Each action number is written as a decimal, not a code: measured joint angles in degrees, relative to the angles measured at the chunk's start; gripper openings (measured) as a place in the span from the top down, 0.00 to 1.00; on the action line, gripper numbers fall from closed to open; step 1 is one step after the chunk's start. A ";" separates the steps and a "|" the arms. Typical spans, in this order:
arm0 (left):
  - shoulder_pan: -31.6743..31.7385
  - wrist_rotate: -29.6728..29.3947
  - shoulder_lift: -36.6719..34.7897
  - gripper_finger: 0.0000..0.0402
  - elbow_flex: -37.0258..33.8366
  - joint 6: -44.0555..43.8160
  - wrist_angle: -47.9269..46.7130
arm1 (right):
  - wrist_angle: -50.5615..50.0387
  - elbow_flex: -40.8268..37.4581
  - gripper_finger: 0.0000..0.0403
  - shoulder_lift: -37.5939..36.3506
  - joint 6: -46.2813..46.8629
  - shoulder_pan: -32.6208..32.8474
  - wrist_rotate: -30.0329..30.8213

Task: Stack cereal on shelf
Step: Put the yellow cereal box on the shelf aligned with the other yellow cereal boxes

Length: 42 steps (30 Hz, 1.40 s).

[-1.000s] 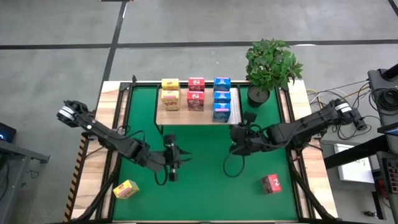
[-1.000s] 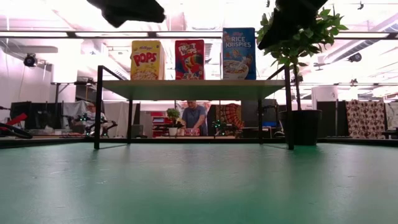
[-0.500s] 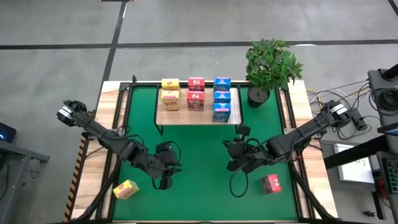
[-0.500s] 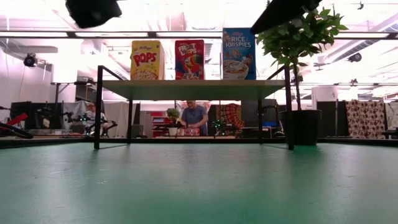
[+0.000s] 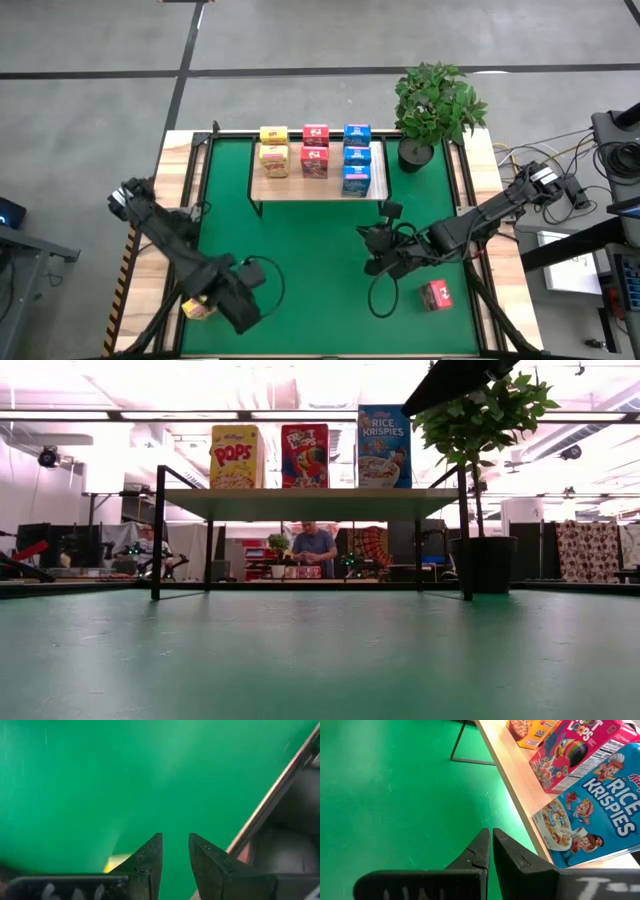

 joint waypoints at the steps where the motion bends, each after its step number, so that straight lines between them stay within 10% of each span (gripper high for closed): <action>1: -1.02 1.26 0.78 0.80 1.06 -1.36 -1.66 | 0.00 0.00 0.97 0.00 0.00 0.00 -0.02; 20: -15.00 8.37 3.07 0.30 2.47 -20.19 -13.51 | 0.18 0.00 0.97 -0.01 0.00 1.82 -0.55; 42: -19.40 3.74 2.73 0.31 -4.53 -27.54 -12.87 | 0.94 -0.02 0.97 -0.03 0.15 3.13 -0.55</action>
